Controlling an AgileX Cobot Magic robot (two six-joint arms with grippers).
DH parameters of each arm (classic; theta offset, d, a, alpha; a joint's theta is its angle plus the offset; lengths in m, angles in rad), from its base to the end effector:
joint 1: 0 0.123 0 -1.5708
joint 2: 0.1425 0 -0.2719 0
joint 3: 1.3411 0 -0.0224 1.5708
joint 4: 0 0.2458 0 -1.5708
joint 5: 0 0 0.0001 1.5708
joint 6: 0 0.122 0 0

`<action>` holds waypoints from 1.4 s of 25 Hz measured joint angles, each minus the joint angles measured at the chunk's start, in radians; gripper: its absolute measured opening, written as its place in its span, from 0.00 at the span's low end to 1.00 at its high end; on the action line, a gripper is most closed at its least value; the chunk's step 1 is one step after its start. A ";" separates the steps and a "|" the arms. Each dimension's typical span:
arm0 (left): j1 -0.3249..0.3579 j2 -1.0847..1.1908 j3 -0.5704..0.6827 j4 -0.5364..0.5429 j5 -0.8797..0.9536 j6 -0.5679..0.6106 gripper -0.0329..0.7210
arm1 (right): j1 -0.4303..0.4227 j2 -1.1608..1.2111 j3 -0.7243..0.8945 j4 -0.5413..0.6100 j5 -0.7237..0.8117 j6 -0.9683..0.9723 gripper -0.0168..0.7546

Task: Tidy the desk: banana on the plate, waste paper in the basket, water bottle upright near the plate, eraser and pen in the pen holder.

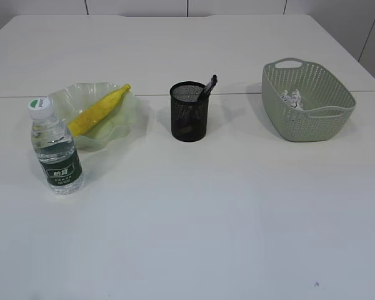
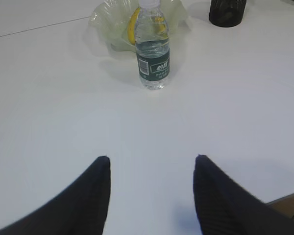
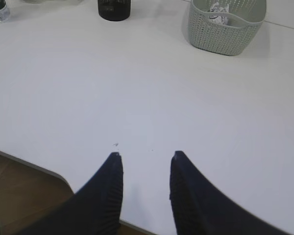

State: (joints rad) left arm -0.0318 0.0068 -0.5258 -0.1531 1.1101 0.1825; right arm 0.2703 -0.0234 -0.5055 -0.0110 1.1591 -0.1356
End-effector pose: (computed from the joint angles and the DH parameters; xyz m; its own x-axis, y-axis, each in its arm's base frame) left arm 0.0259 -0.0175 0.2640 -0.4582 0.1273 -0.8797 0.2048 0.9782 0.0349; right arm 0.0216 0.0047 0.2525 -0.4570 -0.2714 -0.8471 -0.3256 0.9372 -0.1246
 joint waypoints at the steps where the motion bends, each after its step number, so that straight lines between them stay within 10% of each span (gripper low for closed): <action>1: 0.000 0.000 0.000 0.000 0.000 0.000 0.55 | 0.000 0.000 0.000 0.000 0.000 0.000 0.34; 28: -0.002 0.000 0.000 0.000 0.000 0.000 0.55 | -0.002 0.000 0.000 -0.022 -0.003 0.022 0.34; 35: -0.002 0.000 0.000 0.000 0.000 0.000 0.55 | -0.149 0.000 0.000 -0.024 -0.003 0.022 0.34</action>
State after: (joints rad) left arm -0.0336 0.0068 -0.5258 -0.1531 1.1101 0.1825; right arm 0.1215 -0.0234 -0.5055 -0.0346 1.1561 -0.1137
